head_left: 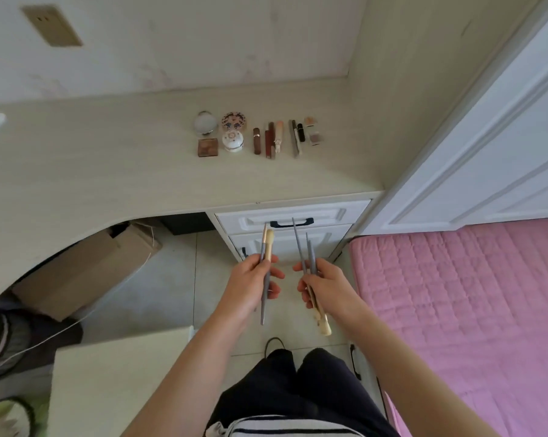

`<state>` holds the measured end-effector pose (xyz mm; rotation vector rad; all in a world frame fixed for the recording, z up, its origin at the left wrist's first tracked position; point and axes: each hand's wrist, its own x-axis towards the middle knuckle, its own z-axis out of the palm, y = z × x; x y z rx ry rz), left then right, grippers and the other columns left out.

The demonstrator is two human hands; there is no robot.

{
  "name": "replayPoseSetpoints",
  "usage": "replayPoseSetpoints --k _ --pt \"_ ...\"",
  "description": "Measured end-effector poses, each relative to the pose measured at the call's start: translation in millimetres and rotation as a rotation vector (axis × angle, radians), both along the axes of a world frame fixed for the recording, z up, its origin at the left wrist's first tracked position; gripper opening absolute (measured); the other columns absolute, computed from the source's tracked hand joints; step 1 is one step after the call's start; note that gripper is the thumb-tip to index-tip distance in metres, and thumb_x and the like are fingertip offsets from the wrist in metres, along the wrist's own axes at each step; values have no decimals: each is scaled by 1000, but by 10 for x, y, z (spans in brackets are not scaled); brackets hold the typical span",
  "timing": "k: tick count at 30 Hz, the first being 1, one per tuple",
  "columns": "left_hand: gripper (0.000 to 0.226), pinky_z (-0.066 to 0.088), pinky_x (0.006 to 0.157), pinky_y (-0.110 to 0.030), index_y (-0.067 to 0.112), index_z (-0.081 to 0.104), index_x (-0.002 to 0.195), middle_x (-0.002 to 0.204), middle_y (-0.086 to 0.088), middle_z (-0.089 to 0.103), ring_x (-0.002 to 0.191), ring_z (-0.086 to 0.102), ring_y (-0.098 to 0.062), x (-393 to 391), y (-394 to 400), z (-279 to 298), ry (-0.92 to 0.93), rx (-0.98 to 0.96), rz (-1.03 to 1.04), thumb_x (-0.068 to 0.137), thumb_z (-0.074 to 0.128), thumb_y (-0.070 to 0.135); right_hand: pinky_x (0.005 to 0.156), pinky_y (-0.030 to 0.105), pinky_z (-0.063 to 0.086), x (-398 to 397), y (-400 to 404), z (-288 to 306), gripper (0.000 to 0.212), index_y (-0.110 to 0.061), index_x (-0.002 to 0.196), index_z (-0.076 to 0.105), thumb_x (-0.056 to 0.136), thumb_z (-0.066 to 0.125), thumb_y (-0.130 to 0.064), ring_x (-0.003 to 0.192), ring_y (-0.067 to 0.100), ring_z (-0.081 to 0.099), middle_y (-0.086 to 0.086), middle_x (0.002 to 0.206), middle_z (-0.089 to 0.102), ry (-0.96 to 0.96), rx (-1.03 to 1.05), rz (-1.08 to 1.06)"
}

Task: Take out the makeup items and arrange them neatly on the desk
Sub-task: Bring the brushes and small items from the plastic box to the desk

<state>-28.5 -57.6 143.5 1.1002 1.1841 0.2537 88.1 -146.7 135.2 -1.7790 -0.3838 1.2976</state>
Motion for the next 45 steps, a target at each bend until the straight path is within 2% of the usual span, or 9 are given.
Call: replayPoseSetpoints --k 10,16,20,26,29,32,37,42,45 --pt "25 50 62 -32 8 65 104 82 -12 69 60 56 -22 722 842 -135 18 -75 23 101 40 12 56 26 44 777 708 29 24 -10 107 59 98 38 -3 58 15 51 5 71 55 0 -15 -64" --pt "24 51 59 -32 4 62 105 79 -13 70 58 56 -24 1354 1244 -180 3 -102 53 101 39 9 50 25 43 1425 1195 20 27 -3 109 58 95 36 3 55 16 48 8 69 54 73 -76 -90" --pt "24 54 59 -31 4 61 107 83 -14 71 59 61 -22 1823 1480 -190 -9 -113 37 101 38 11 50 27 41 1854 1495 25 29 -1 107 58 93 34 6 53 18 47 10 69 53 56 -104 -72" --pt "24 51 60 -22 2 61 105 81 -11 70 66 59 -17 2485 1722 -241 52 -98 13 101 38 11 56 29 49 2387 1794 -74 24 -4 101 60 93 38 1 59 19 55 9 72 58 26 -154 -79" --pt "23 47 70 -27 2 60 106 80 -7 70 68 58 -14 2784 1843 -323 99 -91 5 100 39 9 59 31 52 2639 1911 -148 21 -5 100 60 93 40 0 60 21 57 10 74 59 -3 -176 -127" --pt "23 44 77 -30 4 61 107 82 -4 72 79 58 -16 3062 1971 -438 141 -92 -42 99 41 12 60 33 53 2884 2014 -232 20 -6 99 59 92 41 -1 62 23 58 12 77 60 -51 -188 -144" --pt "17 44 54 -23 6 61 103 82 -2 71 59 54 -13 3463 2140 -611 227 -75 -150 97 47 13 63 38 59 3213 2189 -495 17 -7 101 59 88 47 -5 68 29 66 17 90 66 -314 -355 -26" --pt "14 56 73 -37 10 63 83 88 -10 69 71 59 -21 3694 2237 -807 263 -97 -119 94 54 12 67 42 60 3388 2352 -722 14 -6 102 59 91 51 -5 77 31 70 17 92 67 -340 -430 0" --pt "11 59 74 -39 9 63 81 87 -14 67 75 63 -26 3793 2279 -897 304 -60 -135 90 58 11 71 41 59 3463 2433 -863 15 -4 102 61 88 54 -6 83 34 68 19 95 68 -405 -448 32"
